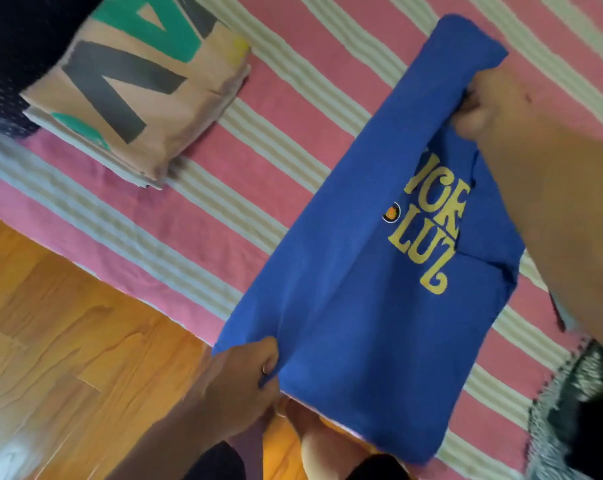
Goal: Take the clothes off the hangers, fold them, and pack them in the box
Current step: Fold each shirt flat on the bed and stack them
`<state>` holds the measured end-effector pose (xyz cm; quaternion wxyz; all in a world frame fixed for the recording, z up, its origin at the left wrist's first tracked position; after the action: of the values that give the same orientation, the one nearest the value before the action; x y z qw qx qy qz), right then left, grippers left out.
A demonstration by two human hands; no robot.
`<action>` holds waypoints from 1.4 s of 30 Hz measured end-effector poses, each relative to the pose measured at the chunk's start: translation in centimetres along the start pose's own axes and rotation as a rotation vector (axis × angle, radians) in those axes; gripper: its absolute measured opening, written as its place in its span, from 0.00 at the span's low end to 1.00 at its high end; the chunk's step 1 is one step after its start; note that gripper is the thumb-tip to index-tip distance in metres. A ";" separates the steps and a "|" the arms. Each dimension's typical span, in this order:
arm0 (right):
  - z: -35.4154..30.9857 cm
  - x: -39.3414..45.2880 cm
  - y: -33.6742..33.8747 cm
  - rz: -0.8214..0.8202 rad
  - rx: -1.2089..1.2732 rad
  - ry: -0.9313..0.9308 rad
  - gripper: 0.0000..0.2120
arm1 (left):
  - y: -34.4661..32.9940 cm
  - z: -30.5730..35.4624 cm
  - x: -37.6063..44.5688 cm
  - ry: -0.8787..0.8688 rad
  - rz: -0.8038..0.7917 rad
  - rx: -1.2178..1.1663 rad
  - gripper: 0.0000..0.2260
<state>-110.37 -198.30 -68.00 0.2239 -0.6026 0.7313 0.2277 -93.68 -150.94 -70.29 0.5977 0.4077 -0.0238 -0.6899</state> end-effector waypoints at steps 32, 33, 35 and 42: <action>11.1 -5.3 8.6 0.039 -0.331 0.014 0.07 | -1.3 -7.8 -1.3 0.467 0.384 -0.057 0.13; 13.0 -8.1 8.8 0.013 -0.343 -0.020 0.06 | -1.4 -8.3 -0.9 0.479 0.357 -0.078 0.11; 18.6 -14.5 9.4 -0.052 -0.379 -0.132 0.08 | -1.1 -8.8 -0.4 0.468 0.314 -0.101 0.07; 34.6 -31.1 11.6 -0.005 -0.527 -0.431 0.14 | 0.6 -7.9 -1.7 0.471 0.084 -0.061 0.11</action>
<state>-114.55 -151.16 -76.10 0.2105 -0.5795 0.5818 0.5305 -88.59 -146.05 -74.35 0.6268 0.5379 0.1204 -0.5507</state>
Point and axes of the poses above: each hand's wrist, its own x-axis towards the middle knuckle, its own y-axis out of the back of the hand, z = x × y, the point moved 9 cm from there along x, towards the middle knuckle, and after that the axes turned 6 degrees about z, right-handed, at the moved point
